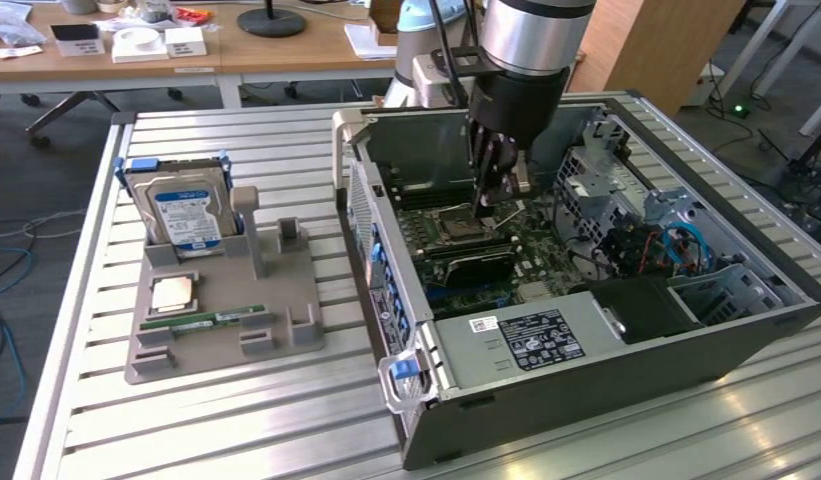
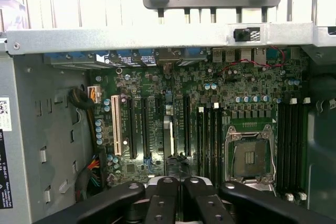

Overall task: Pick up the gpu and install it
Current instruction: 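Press down on the gpu until it lock into place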

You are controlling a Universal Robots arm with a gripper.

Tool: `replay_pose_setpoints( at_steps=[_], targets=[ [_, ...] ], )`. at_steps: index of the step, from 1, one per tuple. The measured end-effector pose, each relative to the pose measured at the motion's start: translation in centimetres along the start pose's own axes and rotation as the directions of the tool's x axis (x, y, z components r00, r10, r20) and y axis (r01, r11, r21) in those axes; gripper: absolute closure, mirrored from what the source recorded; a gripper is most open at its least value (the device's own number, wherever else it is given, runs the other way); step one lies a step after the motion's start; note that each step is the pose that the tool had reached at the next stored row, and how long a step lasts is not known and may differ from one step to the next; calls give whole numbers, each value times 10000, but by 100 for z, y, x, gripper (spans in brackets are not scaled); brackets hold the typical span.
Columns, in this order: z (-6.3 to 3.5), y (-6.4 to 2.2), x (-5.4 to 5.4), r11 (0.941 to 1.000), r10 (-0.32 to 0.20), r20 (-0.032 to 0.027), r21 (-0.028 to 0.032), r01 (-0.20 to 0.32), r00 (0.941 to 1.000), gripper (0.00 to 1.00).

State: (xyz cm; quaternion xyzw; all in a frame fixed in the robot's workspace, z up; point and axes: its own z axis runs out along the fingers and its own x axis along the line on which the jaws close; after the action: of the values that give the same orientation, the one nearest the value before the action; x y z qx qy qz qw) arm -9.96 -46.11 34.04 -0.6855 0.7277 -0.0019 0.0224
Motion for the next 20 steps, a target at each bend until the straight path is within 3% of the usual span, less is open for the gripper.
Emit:
replay_pose_setpoints(
  at_steps=[2,20],
  targets=[
    [0,0,0,10000,0,0,0,0,10000,89],
    [30,-30,-41,10000,1,0,-3,-1,10000,89]
  ],
)
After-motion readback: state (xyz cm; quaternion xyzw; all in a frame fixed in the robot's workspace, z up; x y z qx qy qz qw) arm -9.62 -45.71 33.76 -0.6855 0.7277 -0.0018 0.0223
